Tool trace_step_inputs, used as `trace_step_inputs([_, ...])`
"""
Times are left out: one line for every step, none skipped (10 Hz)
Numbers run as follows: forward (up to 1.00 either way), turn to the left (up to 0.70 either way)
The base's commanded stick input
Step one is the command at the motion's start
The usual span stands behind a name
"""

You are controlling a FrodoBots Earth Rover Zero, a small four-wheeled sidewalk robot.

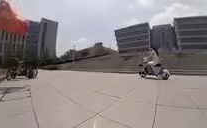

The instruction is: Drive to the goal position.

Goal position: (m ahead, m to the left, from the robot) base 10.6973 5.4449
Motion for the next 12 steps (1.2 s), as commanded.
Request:
trace_step_inputs([1.0, 0.0])
trace_step_inputs([1.0, 0.0])
trace_step_inputs([1.0, 0.0])
trace_step_inputs([1.0, 0.0])
trace_step_inputs([1.0, 0.0])
trace_step_inputs([1.0, 0.0])
trace_step_inputs([1.0, 0.0])
trace_step_inputs([1.0, 0.0])
trace_step_inputs([1.0, 0.0])
trace_step_inputs([1.0, 0.0])
trace_step_inputs([1.0, 0.14])
trace_step_inputs([1.0, 0.34])
